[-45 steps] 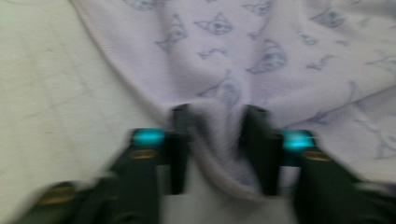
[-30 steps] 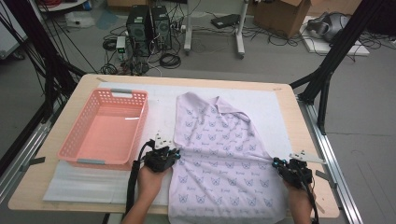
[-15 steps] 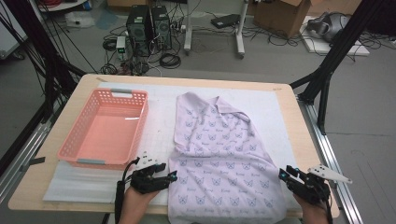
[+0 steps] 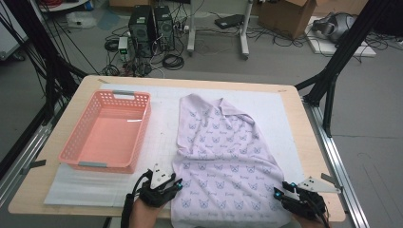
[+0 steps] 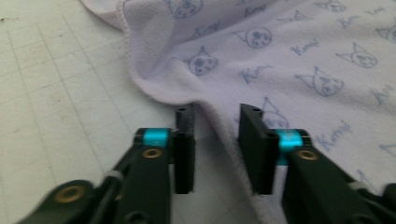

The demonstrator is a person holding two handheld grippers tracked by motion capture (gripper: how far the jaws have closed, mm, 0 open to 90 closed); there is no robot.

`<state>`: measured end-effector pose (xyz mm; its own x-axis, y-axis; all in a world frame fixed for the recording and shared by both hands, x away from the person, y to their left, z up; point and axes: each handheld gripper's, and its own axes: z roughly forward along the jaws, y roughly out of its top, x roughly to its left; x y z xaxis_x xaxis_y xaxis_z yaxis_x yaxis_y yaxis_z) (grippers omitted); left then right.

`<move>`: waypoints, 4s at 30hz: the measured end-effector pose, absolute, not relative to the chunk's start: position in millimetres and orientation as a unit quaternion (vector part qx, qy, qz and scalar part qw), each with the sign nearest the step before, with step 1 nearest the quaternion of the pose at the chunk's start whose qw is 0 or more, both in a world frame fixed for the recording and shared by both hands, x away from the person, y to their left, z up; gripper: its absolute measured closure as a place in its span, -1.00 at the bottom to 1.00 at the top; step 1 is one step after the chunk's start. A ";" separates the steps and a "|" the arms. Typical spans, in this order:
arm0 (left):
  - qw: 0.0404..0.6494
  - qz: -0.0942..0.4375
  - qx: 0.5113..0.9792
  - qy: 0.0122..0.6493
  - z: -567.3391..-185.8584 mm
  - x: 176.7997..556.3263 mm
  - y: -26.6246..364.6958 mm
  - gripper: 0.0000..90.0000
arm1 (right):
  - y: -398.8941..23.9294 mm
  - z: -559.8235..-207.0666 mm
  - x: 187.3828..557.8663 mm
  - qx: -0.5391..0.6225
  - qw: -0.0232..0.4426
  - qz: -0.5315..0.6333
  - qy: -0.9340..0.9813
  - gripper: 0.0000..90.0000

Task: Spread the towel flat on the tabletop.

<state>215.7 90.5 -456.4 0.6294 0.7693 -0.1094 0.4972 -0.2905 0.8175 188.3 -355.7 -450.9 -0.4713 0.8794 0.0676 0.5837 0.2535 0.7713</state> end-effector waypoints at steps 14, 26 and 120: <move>0.445 0.115 0.786 0.413 -454.5 195.5 116.2 0.94 | -366.2 -447.3 167.5 0.468 0.135 0.393 0.780 0.96; 0.469 0.112 0.774 0.410 -447.9 184.8 129.7 0.12 | -365.9 -439.7 146.4 0.476 0.144 0.404 0.768 0.46; 0.495 0.126 0.761 0.400 -449.9 287.5 103.8 -0.05 | -361.0 -444.2 276.5 0.476 0.176 0.357 0.784 0.92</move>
